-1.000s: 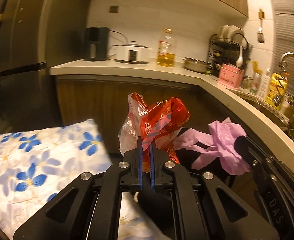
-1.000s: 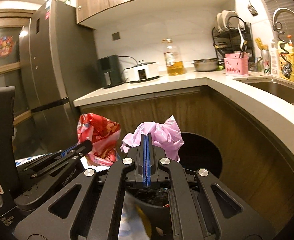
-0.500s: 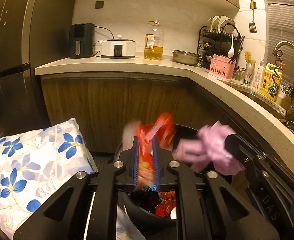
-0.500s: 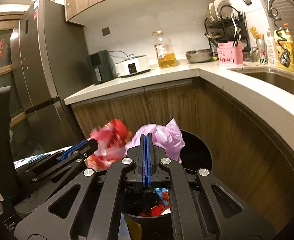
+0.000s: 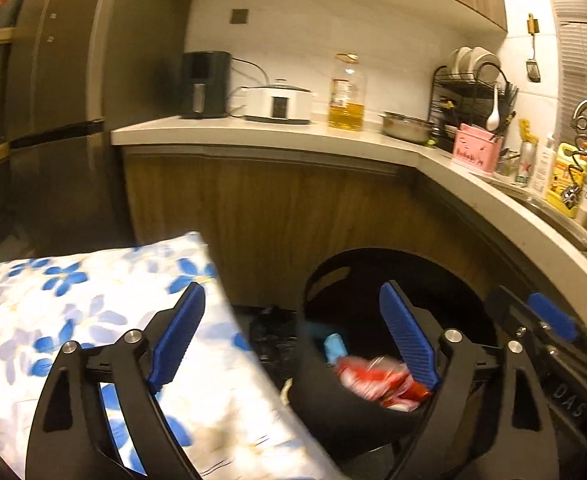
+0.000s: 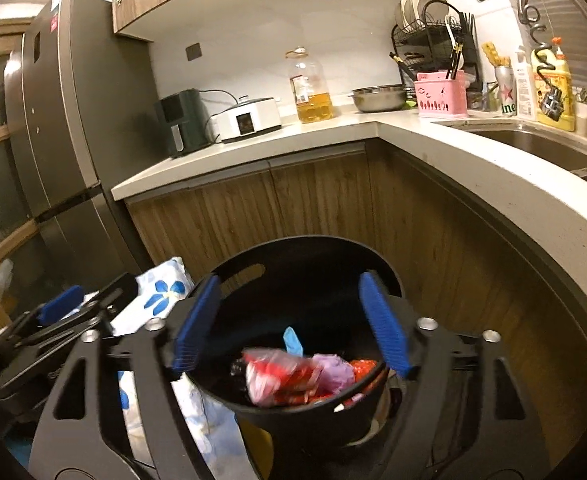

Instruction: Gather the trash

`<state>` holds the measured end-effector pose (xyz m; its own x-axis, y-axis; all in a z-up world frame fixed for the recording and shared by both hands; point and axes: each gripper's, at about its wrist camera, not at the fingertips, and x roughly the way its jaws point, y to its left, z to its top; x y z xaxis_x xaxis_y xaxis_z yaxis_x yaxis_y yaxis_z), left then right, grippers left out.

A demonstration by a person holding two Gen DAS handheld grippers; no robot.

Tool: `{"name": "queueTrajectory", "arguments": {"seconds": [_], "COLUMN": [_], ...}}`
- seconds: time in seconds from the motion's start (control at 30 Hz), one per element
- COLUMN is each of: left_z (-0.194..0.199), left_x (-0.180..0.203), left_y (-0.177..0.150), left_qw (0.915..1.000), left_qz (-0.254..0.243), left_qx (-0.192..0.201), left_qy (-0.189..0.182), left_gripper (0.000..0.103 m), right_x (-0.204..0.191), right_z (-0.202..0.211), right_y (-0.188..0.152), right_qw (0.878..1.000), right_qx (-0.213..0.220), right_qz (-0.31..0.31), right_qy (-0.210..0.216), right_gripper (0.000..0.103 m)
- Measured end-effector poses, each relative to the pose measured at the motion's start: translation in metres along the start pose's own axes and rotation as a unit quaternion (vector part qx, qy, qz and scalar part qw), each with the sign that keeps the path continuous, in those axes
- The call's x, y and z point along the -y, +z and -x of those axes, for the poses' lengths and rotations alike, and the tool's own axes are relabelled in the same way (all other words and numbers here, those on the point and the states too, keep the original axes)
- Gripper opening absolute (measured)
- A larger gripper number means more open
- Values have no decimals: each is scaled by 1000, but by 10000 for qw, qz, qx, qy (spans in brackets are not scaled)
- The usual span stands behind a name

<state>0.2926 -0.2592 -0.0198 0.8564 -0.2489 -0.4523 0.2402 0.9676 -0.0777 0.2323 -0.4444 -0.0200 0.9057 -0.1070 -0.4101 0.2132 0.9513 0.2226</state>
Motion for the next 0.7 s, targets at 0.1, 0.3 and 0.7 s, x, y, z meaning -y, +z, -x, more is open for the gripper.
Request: {"name": "queueTrajectory", "arguments": {"seconds": [0.1,0.3,0.7], "left_z": [12,45,113], "left_x": [-12,-39,-66], "left_y": [-8,-18,-46], "left_qw": [9994,9971,9951], "left_qz": [-70,90,49], "left_qx": [-4,-27,-5], "left_qy": [352,755,990], "left_gripper": [90,97,97], "right_x": [-10,-31,-69], "right_z": [8,28,81], "right_y": [-6,-17,-44], "right_qw": [9998,9991,9960], "right_qx": [-38,-129,-294], "right_qz": [174,377,697], "right_qy": [-96,-156,-471], "right_gripper": [91,98,98]}}
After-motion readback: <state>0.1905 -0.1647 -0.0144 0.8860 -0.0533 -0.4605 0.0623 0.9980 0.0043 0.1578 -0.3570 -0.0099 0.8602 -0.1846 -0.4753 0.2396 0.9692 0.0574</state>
